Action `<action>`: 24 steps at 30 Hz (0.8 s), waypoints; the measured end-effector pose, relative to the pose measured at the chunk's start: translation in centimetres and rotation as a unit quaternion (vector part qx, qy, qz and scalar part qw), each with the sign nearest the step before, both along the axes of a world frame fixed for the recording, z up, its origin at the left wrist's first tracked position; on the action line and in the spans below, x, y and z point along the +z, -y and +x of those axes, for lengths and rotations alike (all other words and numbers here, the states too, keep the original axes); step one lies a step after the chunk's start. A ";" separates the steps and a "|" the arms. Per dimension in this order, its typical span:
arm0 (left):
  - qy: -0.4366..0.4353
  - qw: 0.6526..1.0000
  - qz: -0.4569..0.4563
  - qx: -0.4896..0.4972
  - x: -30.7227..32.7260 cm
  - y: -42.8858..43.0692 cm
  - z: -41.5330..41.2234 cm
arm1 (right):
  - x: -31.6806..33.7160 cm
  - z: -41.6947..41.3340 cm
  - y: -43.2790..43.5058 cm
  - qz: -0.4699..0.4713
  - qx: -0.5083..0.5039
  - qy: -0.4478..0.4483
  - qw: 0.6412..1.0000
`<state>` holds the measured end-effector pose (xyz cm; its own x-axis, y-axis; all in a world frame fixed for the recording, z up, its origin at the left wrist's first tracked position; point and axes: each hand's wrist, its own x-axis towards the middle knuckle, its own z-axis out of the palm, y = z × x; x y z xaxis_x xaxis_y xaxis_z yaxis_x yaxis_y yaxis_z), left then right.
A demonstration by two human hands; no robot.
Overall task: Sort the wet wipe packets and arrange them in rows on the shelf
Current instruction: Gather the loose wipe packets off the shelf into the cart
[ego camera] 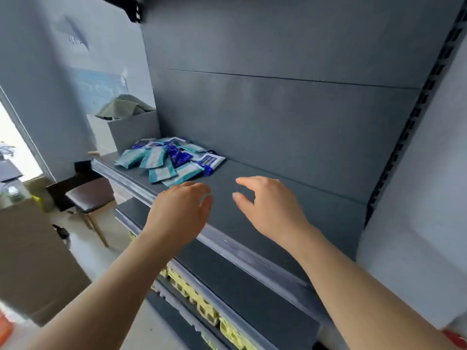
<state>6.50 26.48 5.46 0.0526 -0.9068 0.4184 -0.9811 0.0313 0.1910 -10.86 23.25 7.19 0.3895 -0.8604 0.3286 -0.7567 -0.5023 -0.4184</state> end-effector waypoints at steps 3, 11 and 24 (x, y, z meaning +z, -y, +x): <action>-0.008 1.000 0.018 0.017 -0.4 3.0 4.5 | -0.1 4.2 3.0 0.009 -0.008 -0.008 1.000; -0.037 0.995 0.065 0.062 -3.3 13.6 15.3 | -2.6 11.9 13.8 0.042 -0.057 -0.045 0.997; -0.144 0.960 0.204 0.123 -6.0 27.9 24.6 | -7.9 21.7 25.9 0.189 -0.105 -0.100 0.971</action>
